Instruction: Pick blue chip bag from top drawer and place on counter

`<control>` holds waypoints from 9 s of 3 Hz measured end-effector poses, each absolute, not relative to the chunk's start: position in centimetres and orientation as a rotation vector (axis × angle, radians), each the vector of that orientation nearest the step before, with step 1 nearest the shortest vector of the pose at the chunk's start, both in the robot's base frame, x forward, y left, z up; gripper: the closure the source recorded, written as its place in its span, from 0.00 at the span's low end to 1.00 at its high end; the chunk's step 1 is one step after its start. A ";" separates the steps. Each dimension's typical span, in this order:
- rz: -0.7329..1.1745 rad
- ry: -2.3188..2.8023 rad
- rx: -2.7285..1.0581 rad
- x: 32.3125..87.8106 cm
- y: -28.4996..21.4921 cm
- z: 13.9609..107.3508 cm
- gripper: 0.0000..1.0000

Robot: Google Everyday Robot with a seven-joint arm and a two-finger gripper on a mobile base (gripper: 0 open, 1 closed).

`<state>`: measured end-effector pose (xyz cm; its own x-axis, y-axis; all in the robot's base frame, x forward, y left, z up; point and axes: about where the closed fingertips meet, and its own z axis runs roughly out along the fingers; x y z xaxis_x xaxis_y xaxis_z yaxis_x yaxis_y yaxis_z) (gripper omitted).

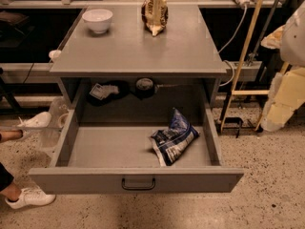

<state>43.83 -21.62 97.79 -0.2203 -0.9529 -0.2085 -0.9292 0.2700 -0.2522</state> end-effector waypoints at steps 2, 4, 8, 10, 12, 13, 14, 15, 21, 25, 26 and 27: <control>-0.081 2.222 -1.738 44.4 -21.2 96.9 0.00; 0.086 2.207 -1.883 49.6 -16.0 85.9 0.00; 0.487 2.159 -1.895 57.0 -7.8 71.1 0.00; 0.659 2.153 -1.883 58.4 -4.9 65.5 0.00; 0.439 2.283 -1.637 60.0 -11.5 68.0 0.00; 0.434 2.284 -1.626 60.1 -11.7 68.1 0.00; 0.506 2.299 -1.652 59.3 -10.8 65.8 0.00; 0.577 2.306 -1.690 58.1 -9.5 63.1 0.00; 0.477 2.269 -1.661 58.9 -9.8 67.3 1.00; 0.096 2.353 -1.699 66.1 -7.0 87.1 1.00; 0.139 2.463 -1.690 69.6 -4.3 85.3 1.00; 0.101 2.432 -1.638 71.7 -4.5 86.8 1.00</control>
Offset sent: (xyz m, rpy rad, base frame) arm 0.0127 0.0088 -0.0266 0.0173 0.0551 0.0332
